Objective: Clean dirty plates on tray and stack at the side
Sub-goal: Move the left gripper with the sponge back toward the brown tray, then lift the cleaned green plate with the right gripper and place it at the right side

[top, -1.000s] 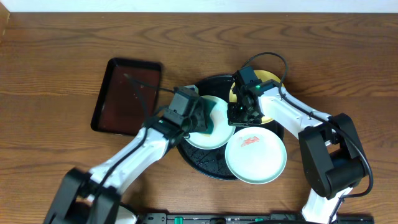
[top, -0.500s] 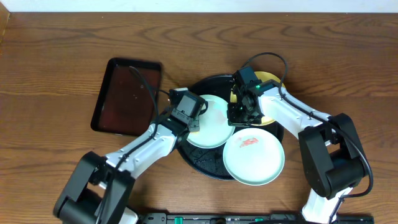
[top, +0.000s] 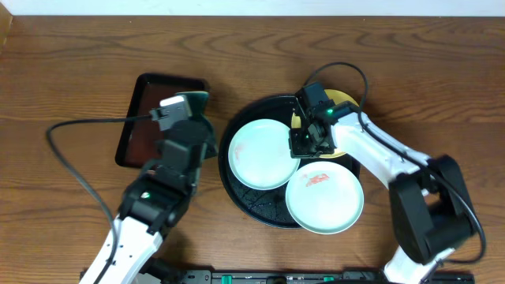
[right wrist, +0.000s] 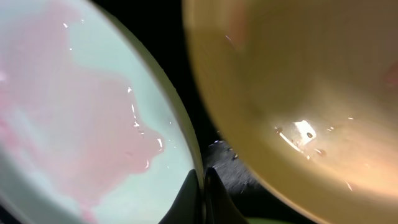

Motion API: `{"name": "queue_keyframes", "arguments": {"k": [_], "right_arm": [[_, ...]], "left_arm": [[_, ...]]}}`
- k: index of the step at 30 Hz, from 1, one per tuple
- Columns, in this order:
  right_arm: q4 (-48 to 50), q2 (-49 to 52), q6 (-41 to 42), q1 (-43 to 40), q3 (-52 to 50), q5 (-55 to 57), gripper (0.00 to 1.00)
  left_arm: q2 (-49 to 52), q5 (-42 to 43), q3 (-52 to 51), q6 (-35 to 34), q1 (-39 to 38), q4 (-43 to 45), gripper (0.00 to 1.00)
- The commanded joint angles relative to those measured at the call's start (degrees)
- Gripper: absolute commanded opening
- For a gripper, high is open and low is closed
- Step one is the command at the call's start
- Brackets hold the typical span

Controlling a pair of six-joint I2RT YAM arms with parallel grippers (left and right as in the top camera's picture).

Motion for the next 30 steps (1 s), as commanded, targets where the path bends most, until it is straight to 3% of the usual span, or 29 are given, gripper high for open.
{"name": "queue_keyframes", "arguments": {"k": [1, 3, 9, 14, 20, 24, 30], "right_arm": [[-0.28, -8.35, -3.8, 3.76, 0.07, 8.72, 0.01], [-0.76, -11.37, -5.27, 5.25, 0.09, 12.09, 0.01], [1.92, -19.76, -15.41, 13.35, 0.09, 37.33, 0.01], [6.93, -21.11, -27.69, 20.65, 0.09, 56.68, 0.01], [15.5, -21.11, -43.39, 29.07, 0.07, 77.4, 0.01], [22.34, -21.11, -49.57, 31.78, 0.07, 81.94, 0.01], [21.94, -21.11, -43.19, 31.71, 0.07, 80.59, 0.01]], "left_arm": [[-2.58, 8.98, -0.22, 3.41, 6.47, -4.7, 0.08], [-2.71, 8.96, -0.22, 3.41, 9.81, -7.82, 0.08], [-2.6, 9.4, -0.22, 4.96, 19.23, -10.38, 0.07], [-2.6, 14.95, -0.24, 5.4, 21.94, -10.6, 0.08], [-2.6, 14.95, -0.24, 5.55, 21.99, -10.75, 0.08], [-1.92, 14.95, -0.24, 5.55, 21.99, -10.82, 0.08], [0.46, 14.99, -0.24, 5.53, 21.99, -10.8, 0.07]]}}
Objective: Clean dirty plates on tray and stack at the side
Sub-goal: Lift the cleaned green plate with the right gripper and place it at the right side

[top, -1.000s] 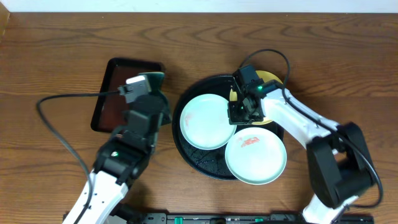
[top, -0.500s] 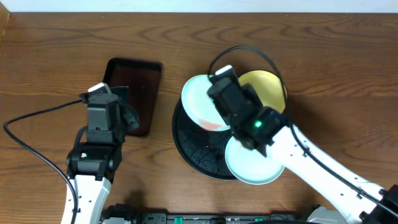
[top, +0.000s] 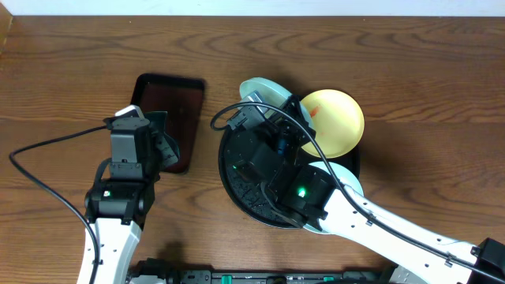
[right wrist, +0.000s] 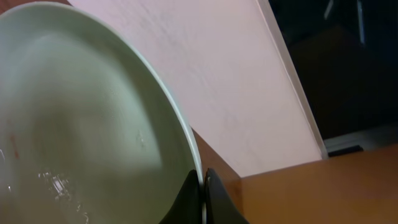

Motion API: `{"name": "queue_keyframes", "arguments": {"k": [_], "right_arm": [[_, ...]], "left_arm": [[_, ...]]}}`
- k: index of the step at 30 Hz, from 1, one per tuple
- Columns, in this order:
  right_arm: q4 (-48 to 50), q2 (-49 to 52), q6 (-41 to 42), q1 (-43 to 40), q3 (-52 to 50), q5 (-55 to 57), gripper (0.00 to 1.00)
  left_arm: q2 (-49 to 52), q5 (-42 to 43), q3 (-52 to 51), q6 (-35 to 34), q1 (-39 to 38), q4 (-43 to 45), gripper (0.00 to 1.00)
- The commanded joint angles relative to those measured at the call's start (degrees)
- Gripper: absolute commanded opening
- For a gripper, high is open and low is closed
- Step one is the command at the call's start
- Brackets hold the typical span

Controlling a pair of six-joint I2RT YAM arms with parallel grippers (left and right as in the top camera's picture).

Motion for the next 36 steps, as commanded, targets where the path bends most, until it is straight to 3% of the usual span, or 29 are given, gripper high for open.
{"name": "queue_keyframes", "arguments": {"k": [1, 4, 6, 7, 9, 15, 19, 24, 28, 32, 35, 36], "right_arm": [[-2.69, -1.09, 7.41, -0.39, 0.24, -0.28, 0.01], [-12.37, -1.09, 24.33, -4.52, 0.24, -18.97, 0.01], [-14.32, -1.09, 31.43, -7.82, 0.24, -29.66, 0.01], [-14.49, -1.09, 37.57, -11.85, 0.24, -40.35, 0.01], [-14.23, -1.11, 41.33, -17.27, 0.24, -50.64, 0.01], [-18.27, -1.11, 50.56, -36.85, 0.24, -65.37, 0.01], [-21.62, -1.09, 54.14, -56.61, 0.2, -67.12, 0.01], [-20.79, -0.85, 54.16, -73.59, -1.25, -66.62, 0.01], [-17.0, 0.42, 57.37, -79.6, -6.21, -64.11, 0.01], [-5.07, 3.52, 57.61, -82.84, -14.47, -64.11, 0.01], [-4.15, 5.38, 58.18, -83.03, -15.41, -64.13, 0.08], [-4.09, 5.38, 58.16, -82.95, -15.41, -64.11, 0.17]], "left_arm": [[1.53, 0.59, -0.13, 0.96, 0.31, 0.22, 0.07], [2.51, 0.76, -0.13, 0.96, 0.31, 0.22, 0.08], [2.58, 0.76, -0.13, 0.96, 0.31, 0.2, 0.08], [2.56, 0.79, -0.13, 0.96, 0.31, 0.22, 0.08], [2.58, 0.76, -0.13, 0.96, 0.31, 0.2, 0.07], [2.58, 0.79, -0.13, 0.96, 0.31, -1.22, 0.07], [2.58, 0.79, -0.13, 0.96, 0.31, -1.27, 0.08], [2.58, 0.79, -0.13, 0.94, 0.31, -0.96, 0.07], [2.58, 0.76, -0.13, 0.94, 0.31, -0.79, 0.08], [2.58, 0.76, -0.13, 0.94, 0.31, -0.81, 0.08], [2.58, 0.76, -0.13, 0.94, 0.31, -0.63, 0.08], [2.58, 0.76, -0.13, 0.96, 0.31, -0.55, 0.07]]}}
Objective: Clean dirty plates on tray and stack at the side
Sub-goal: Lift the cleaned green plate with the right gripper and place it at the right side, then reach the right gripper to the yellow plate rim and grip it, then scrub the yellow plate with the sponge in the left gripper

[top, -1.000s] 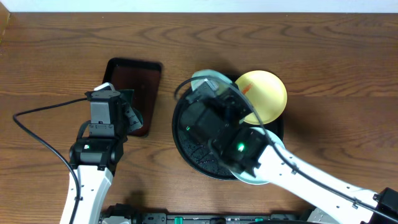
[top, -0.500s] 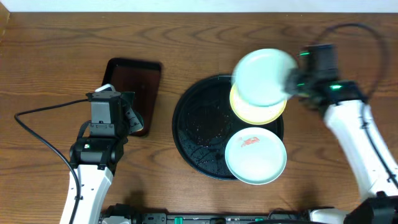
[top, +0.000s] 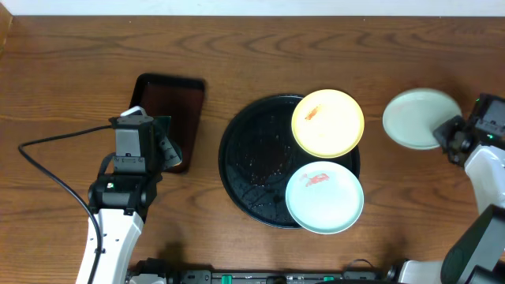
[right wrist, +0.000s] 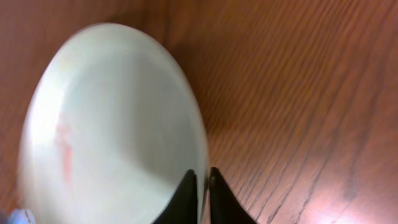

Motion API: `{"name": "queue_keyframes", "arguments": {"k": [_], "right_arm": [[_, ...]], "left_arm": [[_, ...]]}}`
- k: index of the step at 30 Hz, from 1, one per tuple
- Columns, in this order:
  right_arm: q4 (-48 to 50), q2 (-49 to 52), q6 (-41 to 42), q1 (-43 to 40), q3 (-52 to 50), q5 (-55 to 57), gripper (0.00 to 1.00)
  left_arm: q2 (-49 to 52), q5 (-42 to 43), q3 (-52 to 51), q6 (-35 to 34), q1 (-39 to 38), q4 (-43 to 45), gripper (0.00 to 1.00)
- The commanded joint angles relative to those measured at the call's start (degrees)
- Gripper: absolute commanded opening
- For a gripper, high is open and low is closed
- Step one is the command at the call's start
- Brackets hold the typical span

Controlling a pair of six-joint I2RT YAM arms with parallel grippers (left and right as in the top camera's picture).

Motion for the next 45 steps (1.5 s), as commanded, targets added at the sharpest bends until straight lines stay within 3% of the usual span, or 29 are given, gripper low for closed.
{"name": "queue_keyframes", "arguments": {"k": [1, 2, 3, 7, 9, 12, 16, 20, 23, 32, 37, 40, 45], "right_arm": [[0.79, 0.02, 1.05, -0.42, 0.31, -0.07, 0.37], [0.74, -0.35, 1.01, -0.39, 0.52, -0.52, 0.58], [0.55, -0.96, 0.61, -0.31, 0.76, -1.92, 0.64], [-0.52, -8.31, -0.48, 1.29, 1.38, -20.68, 0.64], [-2.12, -12.0, -0.66, 4.59, 1.38, -23.76, 0.65], [-8.41, -13.73, 1.6, 15.02, 0.96, -14.4, 0.64], [-9.94, -10.16, 8.81, 25.05, -1.36, -8.28, 0.64], [-8.98, -5.66, 16.98, 31.36, -3.26, -3.89, 0.63], [-7.26, -2.64, 17.0, 33.99, -3.26, -3.17, 0.62], [-1.99, 4.96, 19.26, 35.54, -3.26, -1.33, 0.33], [-0.26, 5.35, 14.49, 35.89, -3.13, -3.41, 0.02], [1.01, 5.31, 11.72, 36.13, -2.91, -7.87, 0.01], [5.81, 5.31, 6.4, 38.42, -2.1, -20.5, 0.01]], "left_arm": [[0.0, -0.07, -0.13, 0.98, 0.31, 0.66, 0.08], [0.0, -0.07, -0.13, 0.96, 0.31, 0.63, 0.08], [0.0, -0.07, -0.13, 0.98, 0.31, 0.59, 0.08], [0.0, -0.07, -0.13, 0.96, 0.31, 0.52, 0.08], [0.0, -0.07, -0.13, 0.96, 0.31, 0.52, 0.08], [0.0, -0.07, -0.13, 0.96, 0.31, 0.5, 0.08], [0.0, -0.07, -0.13, 0.96, 0.31, 0.48, 0.08], [0.0, -0.02, -0.13, 0.96, 0.31, 0.46, 0.08], [0.0, 1.88, -0.13, 0.94, 0.31, 0.52, 0.08], [0.0, 1.88, -0.13, 0.94, 0.31, 0.52, 0.08], [0.0, 1.9, -0.13, 0.96, 0.31, 0.52, 0.08], [0.11, 6.36, -0.13, 1.01, 0.24, 0.55, 0.08], [2.71, 23.17, -0.13, 3.32, -2.01, 1.44, 0.08]]}}
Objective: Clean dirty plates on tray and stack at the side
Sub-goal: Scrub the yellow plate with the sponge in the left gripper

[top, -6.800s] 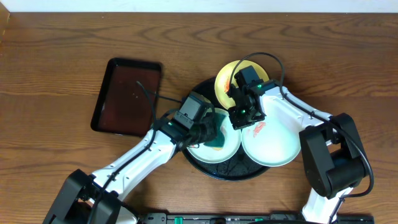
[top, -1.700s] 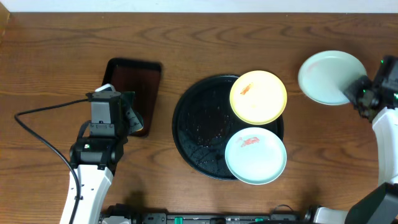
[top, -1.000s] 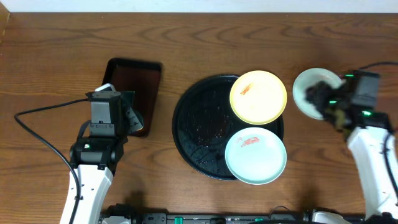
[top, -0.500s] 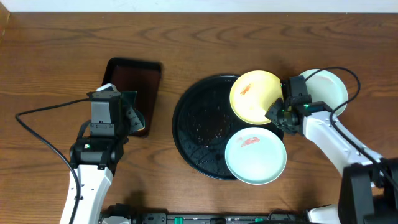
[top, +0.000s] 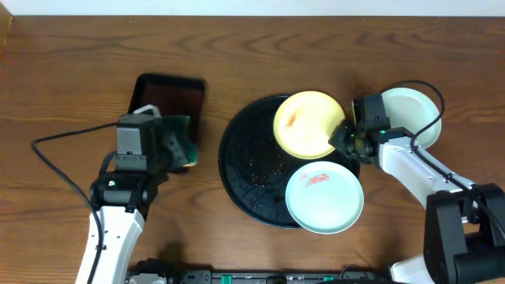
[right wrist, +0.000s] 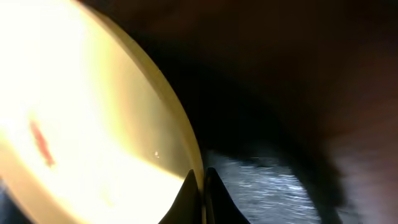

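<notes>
My right gripper (top: 341, 136) is shut on the right rim of the yellow plate (top: 304, 126), which sits over the back of the round black tray (top: 252, 166). In the right wrist view the yellow plate (right wrist: 93, 93) shows a red smear, and its rim runs between my fingertips (right wrist: 203, 180). A pale green plate with a red stain (top: 323, 197) lies at the tray's front right. Another pale green plate (top: 414, 110) rests on the table to the right. My left gripper (top: 183, 148) holds a green sponge (top: 181, 130) left of the tray.
A dark rectangular tray (top: 162, 99) lies at the back left, just behind my left gripper. Black cables trail from both arms across the wooden table.
My right gripper has let go of the pale green plate, which stays on the table at the right. It is now shut on the yellow plate's rim, and that plate sits further left. My left gripper has shifted slightly right.
My right gripper was first shut on the rim of a pale green plate on the round tray. Then it held that plate up, tilted, over the tray's back. Then the plate was on the table at the far right. Now it lies there alone and I grip the yellow plate.
</notes>
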Motion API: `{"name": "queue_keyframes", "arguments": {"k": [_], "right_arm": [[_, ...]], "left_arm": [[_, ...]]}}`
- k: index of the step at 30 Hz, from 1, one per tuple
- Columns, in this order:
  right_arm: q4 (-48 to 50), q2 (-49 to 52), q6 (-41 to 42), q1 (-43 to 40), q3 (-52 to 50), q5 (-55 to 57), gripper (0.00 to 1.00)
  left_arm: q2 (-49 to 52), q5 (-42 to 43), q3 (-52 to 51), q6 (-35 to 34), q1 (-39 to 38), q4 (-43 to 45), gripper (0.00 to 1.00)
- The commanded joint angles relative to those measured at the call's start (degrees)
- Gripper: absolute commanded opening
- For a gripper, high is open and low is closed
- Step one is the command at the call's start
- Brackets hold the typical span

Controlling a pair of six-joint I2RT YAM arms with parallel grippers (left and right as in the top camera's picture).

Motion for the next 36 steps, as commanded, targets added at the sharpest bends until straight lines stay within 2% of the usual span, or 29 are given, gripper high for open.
{"name": "queue_keyframes", "arguments": {"k": [1, 8, 12, 15, 20, 23, 26, 32, 36], "right_arm": [[2.8, 0.24, -5.95, 3.74, 1.09, -10.1, 0.01], [2.03, 0.63, -4.52, 9.53, 1.03, -6.43, 0.01], [2.71, 4.0, -1.16, 11.02, 1.03, -6.27, 0.01], [3.76, 6.47, -1.22, 11.47, 1.03, -9.18, 0.01], [3.74, 7.17, -1.44, 12.22, 1.03, -9.09, 0.01], [3.67, 7.17, -1.84, 12.55, 1.03, -9.07, 0.01], [3.19, 7.17, -1.84, 12.79, 1.03, -9.05, 0.01], [2.12, 7.17, -1.84, 13.0, 1.03, -9.01, 0.01], [0.74, 7.17, -1.86, 13.03, 1.03, -8.52, 0.01]], "left_arm": [[2.82, 14.05, -0.13, 2.21, -2.73, 0.94, 0.07], [8.61, 14.91, -0.13, -2.29, -13.29, 3.91, 0.08], [12.9, 14.36, -0.13, -6.95, -21.14, 12.13, 0.07], [18.36, 9.73, -0.13, -13.42, -25.73, 17.53, 0.08], [27.69, 9.68, -0.13, -17.51, -27.45, 25.09, 0.07], [32.15, 8.76, -0.13, -17.59, -27.45, 29.27, 0.07], [36.24, 3.04, -0.13, -17.57, -27.45, 33.33, 0.07], [40.61, 1.44, -0.13, -16.68, -27.39, 40.04, 0.07], [41.35, -9.44, -0.13, -10.99, -26.77, 37.83, 0.07]]}}
